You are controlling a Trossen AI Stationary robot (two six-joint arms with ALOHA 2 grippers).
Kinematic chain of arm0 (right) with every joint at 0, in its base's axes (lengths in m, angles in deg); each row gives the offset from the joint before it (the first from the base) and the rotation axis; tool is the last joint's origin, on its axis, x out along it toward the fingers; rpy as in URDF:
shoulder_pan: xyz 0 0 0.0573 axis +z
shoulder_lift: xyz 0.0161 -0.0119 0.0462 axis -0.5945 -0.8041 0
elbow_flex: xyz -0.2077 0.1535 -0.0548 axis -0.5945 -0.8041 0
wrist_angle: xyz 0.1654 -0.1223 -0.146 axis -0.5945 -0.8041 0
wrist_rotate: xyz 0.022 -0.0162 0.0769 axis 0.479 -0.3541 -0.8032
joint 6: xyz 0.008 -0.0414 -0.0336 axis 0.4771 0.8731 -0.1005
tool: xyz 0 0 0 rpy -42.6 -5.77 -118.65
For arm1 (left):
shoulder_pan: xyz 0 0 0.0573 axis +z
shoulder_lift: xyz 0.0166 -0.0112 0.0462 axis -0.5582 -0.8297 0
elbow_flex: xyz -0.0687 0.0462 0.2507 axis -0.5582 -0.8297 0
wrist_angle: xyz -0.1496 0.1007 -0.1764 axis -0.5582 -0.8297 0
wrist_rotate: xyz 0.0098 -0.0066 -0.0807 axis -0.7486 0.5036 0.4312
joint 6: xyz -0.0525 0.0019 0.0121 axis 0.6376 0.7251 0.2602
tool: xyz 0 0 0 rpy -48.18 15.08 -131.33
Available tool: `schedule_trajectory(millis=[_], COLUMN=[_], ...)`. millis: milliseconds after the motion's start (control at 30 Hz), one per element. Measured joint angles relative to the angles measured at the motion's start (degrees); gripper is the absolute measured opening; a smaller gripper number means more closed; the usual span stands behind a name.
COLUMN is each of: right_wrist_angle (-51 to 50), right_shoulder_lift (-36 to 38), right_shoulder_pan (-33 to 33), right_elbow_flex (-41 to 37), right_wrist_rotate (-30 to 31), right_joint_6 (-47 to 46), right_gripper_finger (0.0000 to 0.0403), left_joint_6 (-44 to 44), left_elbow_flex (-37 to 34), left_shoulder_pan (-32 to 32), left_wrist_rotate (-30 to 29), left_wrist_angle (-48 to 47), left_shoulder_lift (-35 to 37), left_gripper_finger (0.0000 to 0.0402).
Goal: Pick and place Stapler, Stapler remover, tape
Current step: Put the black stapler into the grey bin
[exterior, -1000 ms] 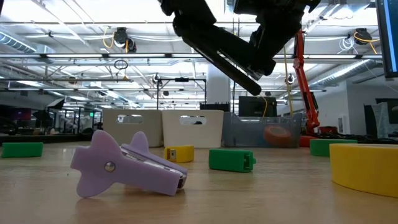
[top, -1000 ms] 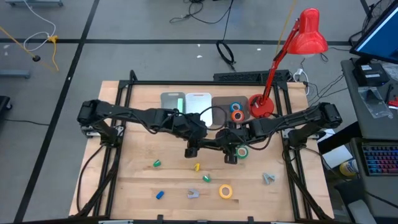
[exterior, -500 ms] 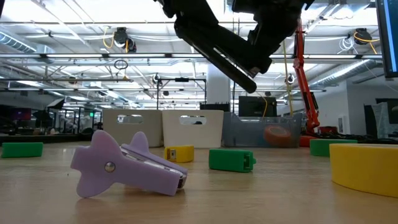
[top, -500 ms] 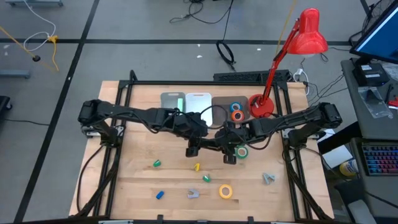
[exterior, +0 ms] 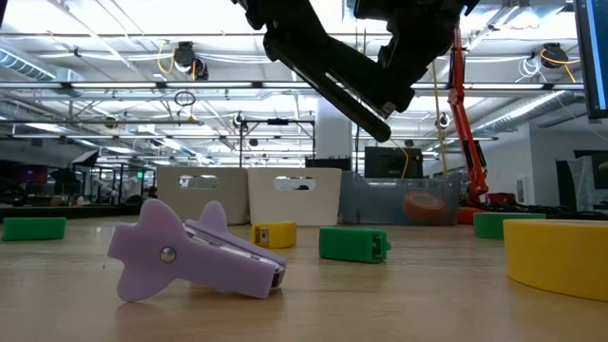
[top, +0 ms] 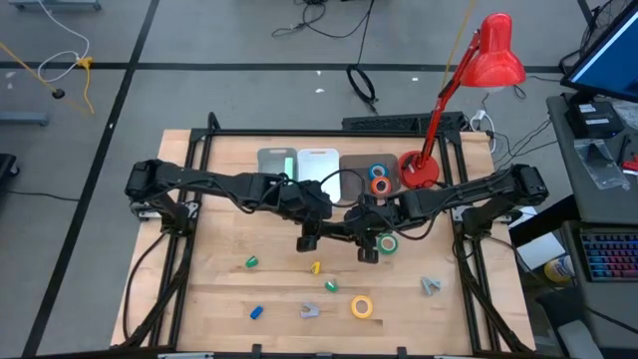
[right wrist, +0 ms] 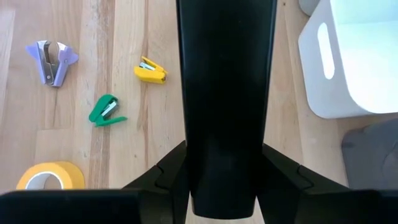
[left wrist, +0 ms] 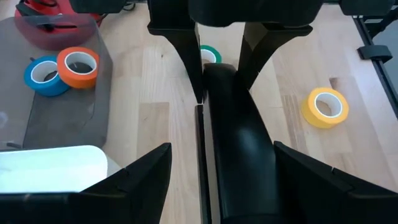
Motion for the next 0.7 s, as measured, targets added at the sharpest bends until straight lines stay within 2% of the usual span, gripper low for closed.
schedule_trajectory(millis=[100,300,400,700], right_wrist_angle=[0.45,1.31,1.34,1.61], right_shoulder_lift=[0.01,0.0,0.0,0.0], right_shoulder_pan=[0.0,0.0,-0.02,-0.02], right_elbow_flex=[-0.02,-0.04,-0.09,-0.09], right_wrist_rotate=[0.02,0.13,0.02,0.02], right_joint_6=[-0.03,-0.16,-0.45,-0.43], right_gripper_finger=[0.0129,0.0129,0.0128,0.013], left_joint_6=[0.04,-0.49,-0.83,0.08], left_elbow_flex=[0.0,0.0,0.0,0.0], left_shoulder_pan=[0.04,0.07,0.09,0.09], left_wrist_rotate=[0.23,1.89,1.68,1.01], left_wrist_angle=[0.0,-0.02,-0.11,-1.2], left_shoulder_lift=[0.0,0.0,0.02,0.09], left_gripper_finger=[0.025,0.0169,0.014,0.014])
